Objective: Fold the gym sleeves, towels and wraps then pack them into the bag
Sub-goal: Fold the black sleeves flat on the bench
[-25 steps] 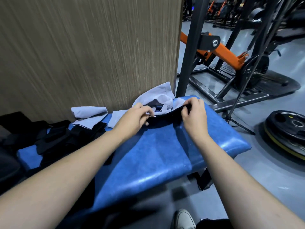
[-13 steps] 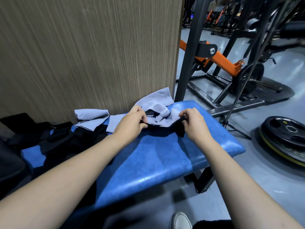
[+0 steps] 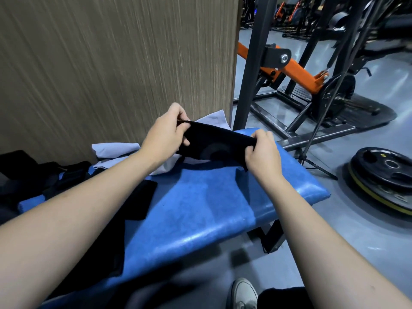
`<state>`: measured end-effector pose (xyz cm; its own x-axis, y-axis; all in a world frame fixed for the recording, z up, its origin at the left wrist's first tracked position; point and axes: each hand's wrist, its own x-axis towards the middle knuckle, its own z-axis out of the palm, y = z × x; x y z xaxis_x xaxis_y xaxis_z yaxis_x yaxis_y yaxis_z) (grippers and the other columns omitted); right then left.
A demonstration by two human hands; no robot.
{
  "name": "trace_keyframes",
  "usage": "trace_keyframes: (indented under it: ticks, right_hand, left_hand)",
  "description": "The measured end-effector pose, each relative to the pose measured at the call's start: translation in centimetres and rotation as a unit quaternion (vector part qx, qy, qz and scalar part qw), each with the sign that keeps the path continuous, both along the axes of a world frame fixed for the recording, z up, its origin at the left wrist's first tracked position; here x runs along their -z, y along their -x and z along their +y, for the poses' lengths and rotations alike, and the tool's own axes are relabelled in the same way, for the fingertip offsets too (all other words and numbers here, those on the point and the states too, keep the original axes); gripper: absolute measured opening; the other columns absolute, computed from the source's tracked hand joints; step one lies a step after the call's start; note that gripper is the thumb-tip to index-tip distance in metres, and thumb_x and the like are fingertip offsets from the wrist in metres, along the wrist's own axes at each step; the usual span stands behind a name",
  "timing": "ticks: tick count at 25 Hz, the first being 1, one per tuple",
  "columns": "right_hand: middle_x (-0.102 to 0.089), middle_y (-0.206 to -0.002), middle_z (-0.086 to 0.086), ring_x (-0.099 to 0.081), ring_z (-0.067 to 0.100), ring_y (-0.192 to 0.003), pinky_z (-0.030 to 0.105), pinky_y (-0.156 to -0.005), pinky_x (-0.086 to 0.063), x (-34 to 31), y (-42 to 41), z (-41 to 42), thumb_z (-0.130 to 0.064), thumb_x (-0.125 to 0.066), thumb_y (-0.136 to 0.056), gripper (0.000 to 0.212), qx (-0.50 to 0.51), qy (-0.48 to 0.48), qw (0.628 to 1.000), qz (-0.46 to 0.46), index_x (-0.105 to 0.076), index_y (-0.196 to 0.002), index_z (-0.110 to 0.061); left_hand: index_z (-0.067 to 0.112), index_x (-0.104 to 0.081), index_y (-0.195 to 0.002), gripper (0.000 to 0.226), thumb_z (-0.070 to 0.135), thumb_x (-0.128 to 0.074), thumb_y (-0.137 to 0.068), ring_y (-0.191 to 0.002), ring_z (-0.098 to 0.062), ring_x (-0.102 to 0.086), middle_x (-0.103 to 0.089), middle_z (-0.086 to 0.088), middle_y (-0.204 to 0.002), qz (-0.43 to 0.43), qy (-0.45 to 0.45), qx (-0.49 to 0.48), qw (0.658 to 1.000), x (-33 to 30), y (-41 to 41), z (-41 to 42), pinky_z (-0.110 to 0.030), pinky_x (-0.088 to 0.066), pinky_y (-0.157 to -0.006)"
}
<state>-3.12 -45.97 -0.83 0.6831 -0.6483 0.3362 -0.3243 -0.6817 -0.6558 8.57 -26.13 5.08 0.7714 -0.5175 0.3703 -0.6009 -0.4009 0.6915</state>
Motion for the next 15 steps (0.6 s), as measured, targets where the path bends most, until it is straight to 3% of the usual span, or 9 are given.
trace_keyframes:
  ticks: [2, 6, 9, 12, 15]
  right_hand:
    - [-0.057, -0.094, 0.011, -0.052, 0.039, -0.085, 0.046, -0.074, -0.046, -1.3, 1.2, 0.0, -0.007, -0.040, -0.086, 0.016, -0.005, -0.020, 1.000, -0.001, -0.041, -0.095, -0.019]
    - [-0.066, -0.092, 0.011, -0.058, 0.039, -0.082, 0.047, -0.073, -0.051, -4.4, 4.8, 0.5, -0.006, -0.041, -0.087, 0.027, -0.036, 0.013, 0.998, -0.039, -0.049, -0.104, -0.025]
    - [-0.070, -0.095, -0.001, -0.068, 0.027, -0.082, 0.049, -0.070, -0.059, -5.2, 6.2, 0.7, 0.003, -0.039, -0.084, 0.047, -0.107, -0.033, 0.990, -0.089, -0.065, -0.105, -0.030]
    - [-0.071, -0.118, -0.006, -0.069, 0.017, -0.105, 0.041, -0.093, -0.057, -3.3, 6.8, 0.5, 0.018, -0.038, -0.079, 0.059, -0.190, -0.060, 0.976, -0.092, -0.075, -0.103, -0.022]
    - [-0.063, -0.133, -0.006, -0.057, 0.013, -0.127, 0.021, -0.110, -0.038, -0.8, 7.5, 0.4, 0.022, -0.045, -0.075, 0.059, -0.240, 0.032, 0.970, -0.011, -0.077, -0.103, -0.020]
  left_hand:
    - [0.015, -0.044, -0.098, 0.007, 0.011, -0.049, -0.100, -0.070, -0.017, -0.072, -0.069, -0.005, -0.093, 0.019, 0.025, 0.027, 0.999, -1.5, 1.1, 1.1, -0.048, -0.060, -0.070]
    - [0.019, -0.044, -0.096, 0.011, 0.013, -0.053, -0.098, -0.080, -0.017, -0.069, -0.070, -0.004, -0.095, -0.070, 0.006, 0.045, 0.996, -4.6, 3.5, 3.8, -0.044, -0.056, -0.081]
    - [0.018, -0.044, -0.095, 0.015, 0.008, -0.055, -0.097, -0.090, -0.008, -0.064, -0.070, 0.006, -0.104, -0.091, 0.023, 0.063, 0.994, -5.6, 5.3, 6.3, -0.023, -0.049, -0.084]
    - [0.014, -0.046, -0.092, 0.018, 0.002, -0.059, -0.093, -0.102, -0.008, -0.059, -0.065, 0.006, -0.112, -0.107, -0.020, 0.073, 0.991, -3.5, 6.9, 8.5, -0.019, -0.045, -0.088]
    - [0.020, -0.044, -0.089, 0.023, 0.007, -0.063, -0.091, -0.104, -0.012, -0.057, -0.059, 0.009, -0.118, -0.110, -0.117, 0.083, 0.984, 1.0, 8.0, 10.7, -0.030, -0.045, -0.092]
